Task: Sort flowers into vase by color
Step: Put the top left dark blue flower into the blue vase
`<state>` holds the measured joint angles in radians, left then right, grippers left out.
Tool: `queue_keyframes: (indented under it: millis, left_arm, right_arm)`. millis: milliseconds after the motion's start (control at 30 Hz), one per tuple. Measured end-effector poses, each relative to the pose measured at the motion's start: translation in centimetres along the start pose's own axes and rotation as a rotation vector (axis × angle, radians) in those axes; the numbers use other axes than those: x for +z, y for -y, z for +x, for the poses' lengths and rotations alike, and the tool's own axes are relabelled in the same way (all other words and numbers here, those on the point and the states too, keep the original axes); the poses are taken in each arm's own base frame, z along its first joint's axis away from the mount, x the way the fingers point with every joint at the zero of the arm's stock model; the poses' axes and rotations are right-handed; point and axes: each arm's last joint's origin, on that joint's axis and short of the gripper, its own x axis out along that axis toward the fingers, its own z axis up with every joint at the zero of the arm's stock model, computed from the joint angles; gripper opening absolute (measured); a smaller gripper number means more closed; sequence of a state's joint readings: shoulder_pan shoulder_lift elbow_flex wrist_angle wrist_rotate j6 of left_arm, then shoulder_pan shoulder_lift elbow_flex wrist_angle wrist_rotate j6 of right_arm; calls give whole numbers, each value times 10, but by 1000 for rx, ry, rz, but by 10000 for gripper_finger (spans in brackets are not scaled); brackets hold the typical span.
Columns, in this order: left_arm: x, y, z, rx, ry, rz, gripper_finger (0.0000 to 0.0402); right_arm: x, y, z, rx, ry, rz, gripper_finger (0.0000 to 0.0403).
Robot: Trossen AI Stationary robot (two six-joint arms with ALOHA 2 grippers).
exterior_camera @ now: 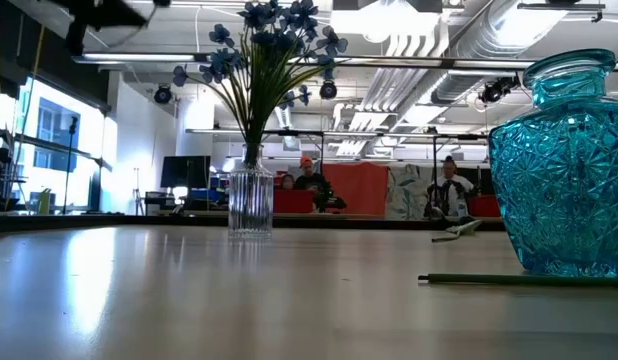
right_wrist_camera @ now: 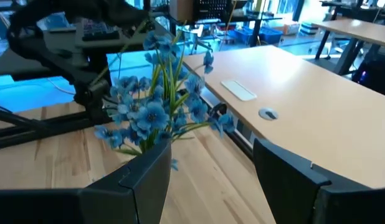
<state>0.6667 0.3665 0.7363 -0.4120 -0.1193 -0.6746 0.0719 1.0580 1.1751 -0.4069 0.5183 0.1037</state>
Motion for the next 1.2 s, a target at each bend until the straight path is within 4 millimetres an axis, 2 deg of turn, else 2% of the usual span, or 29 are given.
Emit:
queue_keyframes:
  millis: [167,333,500,700,800,900,1067,1200]
  left_arm:
    - [10,23,6,-237,36,-31,0]
    - [-3,52,34,-416,-45,-48,0]
    - [-24,102,49,-643,-111,-53,0]
    - [-35,166,35,-785,-171,63,0]
    - [-54,190,36,-800,-215,142,0]
    - [-76,204,44,-765,-239,193,0]
    - [-118,216,65,-696,-277,156,0]
    - [-138,222,74,-694,-274,110,0]
  right_arm:
    - [1,-1,1,4,11,7,222]
    - [1,-1,1,5,11,7,222]
    - [1,-1,1,16,10,9,222]
    - [1,-2,0,48,7,1,222]
    - [2,-4,0,143,8,3,222]
    - [3,-9,-1,291,8,10,222]
    - [13,-21,-2,543,85,97,222]
    - [22,-41,4,650,201,138,222]
